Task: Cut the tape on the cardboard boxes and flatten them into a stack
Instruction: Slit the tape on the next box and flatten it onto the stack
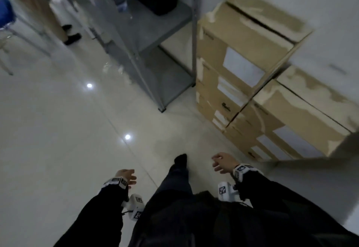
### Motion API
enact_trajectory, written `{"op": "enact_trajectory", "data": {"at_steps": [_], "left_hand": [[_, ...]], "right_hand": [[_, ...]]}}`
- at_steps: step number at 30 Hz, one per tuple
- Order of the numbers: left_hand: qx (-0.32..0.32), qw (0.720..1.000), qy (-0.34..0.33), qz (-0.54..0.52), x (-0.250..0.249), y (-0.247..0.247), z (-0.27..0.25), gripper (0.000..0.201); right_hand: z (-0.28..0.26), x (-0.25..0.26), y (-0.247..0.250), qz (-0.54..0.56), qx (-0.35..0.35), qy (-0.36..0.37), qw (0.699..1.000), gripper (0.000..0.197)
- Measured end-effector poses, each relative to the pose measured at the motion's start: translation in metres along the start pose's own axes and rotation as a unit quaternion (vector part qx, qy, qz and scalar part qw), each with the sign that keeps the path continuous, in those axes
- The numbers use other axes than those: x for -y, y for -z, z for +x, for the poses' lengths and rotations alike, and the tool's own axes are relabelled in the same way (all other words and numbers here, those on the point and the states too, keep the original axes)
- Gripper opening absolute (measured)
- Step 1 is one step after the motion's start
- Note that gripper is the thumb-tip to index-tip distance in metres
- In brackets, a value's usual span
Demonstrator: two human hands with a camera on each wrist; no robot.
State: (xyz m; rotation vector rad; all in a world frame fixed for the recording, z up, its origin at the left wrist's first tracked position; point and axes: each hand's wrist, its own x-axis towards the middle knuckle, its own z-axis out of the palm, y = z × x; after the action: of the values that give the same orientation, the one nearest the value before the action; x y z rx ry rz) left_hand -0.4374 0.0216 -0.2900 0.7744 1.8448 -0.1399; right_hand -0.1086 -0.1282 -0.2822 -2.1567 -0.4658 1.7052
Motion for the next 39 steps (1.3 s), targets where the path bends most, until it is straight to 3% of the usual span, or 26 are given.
{"op": "enact_trajectory", "data": {"at_steps": [5,9,11,13,15,17,19,21,24,26,28,31,35,39], "left_hand": [[0.051,0.991,-0.093,0.077,-0.178,-0.017,0.024,0.022],[0.086,0.967,-0.217,0.104,-0.310,-0.059,0.009,0.015],[0.094,0.944,-0.298,0.108,-0.376,-0.087,0.001,0.018],[0.039,0.906,-0.398,0.140,-0.434,-0.114,-0.010,0.028],[0.018,0.871,-0.482,0.092,-0.483,-0.132,-0.044,0.032],[0.058,0.855,-0.513,0.036,-0.527,-0.153,-0.072,0.027],[0.106,0.852,-0.510,0.051,-0.558,-0.172,-0.088,0.040],[0.142,0.854,-0.485,0.124,-0.575,-0.189,-0.089,0.055],[0.160,0.851,-0.443,0.235,-0.579,-0.199,-0.082,0.063],[0.174,0.849,-0.431,0.249,-0.577,-0.199,-0.077,0.062],[0.176,0.841,-0.444,0.255,-0.574,-0.195,-0.076,0.059],[0.166,0.826,-0.464,0.274,-0.570,-0.189,-0.083,0.060],[0.161,0.792,-0.502,0.306,-0.563,-0.182,-0.111,0.056],[0.195,0.757,-0.550,0.293,-0.542,-0.157,-0.138,0.060]], "right_hand": [[0.031,0.010,0.079,0.175,-0.143,-0.073,0.971,0.033],[0.031,0.019,0.119,0.362,-0.199,-0.120,0.902,0.034],[0.028,0.039,0.139,0.418,-0.255,-0.087,0.868,0.032],[0.028,0.066,0.165,0.458,-0.314,-0.039,0.831,0.032],[0.025,0.101,0.192,0.507,-0.349,0.015,0.788,0.040],[0.026,0.141,0.219,0.542,-0.341,0.072,0.765,0.052],[0.033,0.172,0.234,0.533,-0.332,0.105,0.771,0.078],[0.040,0.187,0.241,0.499,-0.369,0.092,0.778,0.090],[0.047,0.188,0.241,0.466,-0.424,0.072,0.773,0.069],[0.046,0.185,0.239,0.448,-0.422,0.071,0.785,0.072],[0.047,0.185,0.240,0.450,-0.417,0.074,0.786,0.073],[0.043,0.193,0.236,0.463,-0.433,0.093,0.768,0.054],[0.019,0.199,0.232,0.454,-0.441,0.109,0.766,0.038],[-0.035,0.191,0.198,0.476,-0.469,0.136,0.731,0.024]]}}
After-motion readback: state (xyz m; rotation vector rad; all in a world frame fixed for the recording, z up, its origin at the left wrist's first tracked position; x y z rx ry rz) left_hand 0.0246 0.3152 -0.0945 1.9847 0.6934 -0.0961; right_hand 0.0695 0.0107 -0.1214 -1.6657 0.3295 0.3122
